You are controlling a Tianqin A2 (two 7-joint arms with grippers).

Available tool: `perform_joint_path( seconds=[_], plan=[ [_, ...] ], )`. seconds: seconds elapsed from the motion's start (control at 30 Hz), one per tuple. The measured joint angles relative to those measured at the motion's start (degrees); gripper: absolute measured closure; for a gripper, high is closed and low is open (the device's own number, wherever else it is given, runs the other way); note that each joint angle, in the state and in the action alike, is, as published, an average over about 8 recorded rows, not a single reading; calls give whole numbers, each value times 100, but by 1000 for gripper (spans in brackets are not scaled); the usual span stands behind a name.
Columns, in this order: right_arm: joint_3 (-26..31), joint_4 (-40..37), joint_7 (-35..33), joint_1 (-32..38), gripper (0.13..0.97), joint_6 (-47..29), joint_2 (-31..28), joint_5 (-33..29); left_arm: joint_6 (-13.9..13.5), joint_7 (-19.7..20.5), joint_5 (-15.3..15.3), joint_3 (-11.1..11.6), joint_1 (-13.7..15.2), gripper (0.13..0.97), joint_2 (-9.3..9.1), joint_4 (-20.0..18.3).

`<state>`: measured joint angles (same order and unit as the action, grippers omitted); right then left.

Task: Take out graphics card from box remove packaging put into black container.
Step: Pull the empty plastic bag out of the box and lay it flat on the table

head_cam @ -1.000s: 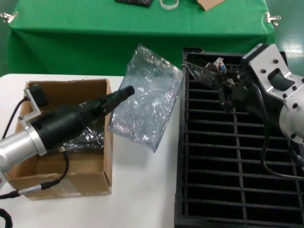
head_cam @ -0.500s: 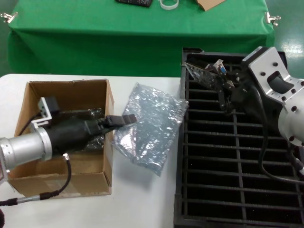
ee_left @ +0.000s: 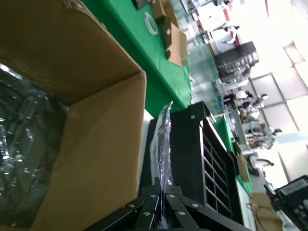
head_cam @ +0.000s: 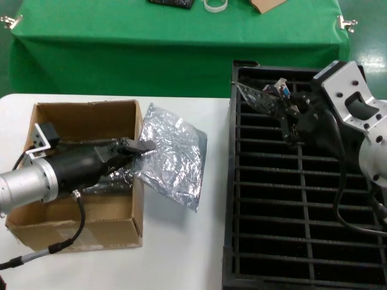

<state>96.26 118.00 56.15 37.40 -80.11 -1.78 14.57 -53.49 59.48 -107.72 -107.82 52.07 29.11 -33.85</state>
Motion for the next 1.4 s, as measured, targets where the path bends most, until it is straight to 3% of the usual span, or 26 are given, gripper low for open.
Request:
perform_joint_path(
  seconds=[0.3,0.5,0.93,1.27,1.4],
  plan=[
    [-91,0,-31,-1,898,-6,-86,170,835,1559,362,-204,-919,958,487,-2019],
    [-141,0,-46,-22,898,14,-155,304,1169,2133,495,-278,-1282,941,700,-2821],
    [-51,0,48,102,898,-184,-220,380,1282,2267,349,-246,-1590,838,849,-3351],
    [144,0,277,327,898,-573,-232,245,1295,2171,124,-159,-1744,652,915,-3524],
    [416,0,651,487,898,-760,-459,300,1333,2022,-65,0,-1851,544,931,-3599]
  ],
)
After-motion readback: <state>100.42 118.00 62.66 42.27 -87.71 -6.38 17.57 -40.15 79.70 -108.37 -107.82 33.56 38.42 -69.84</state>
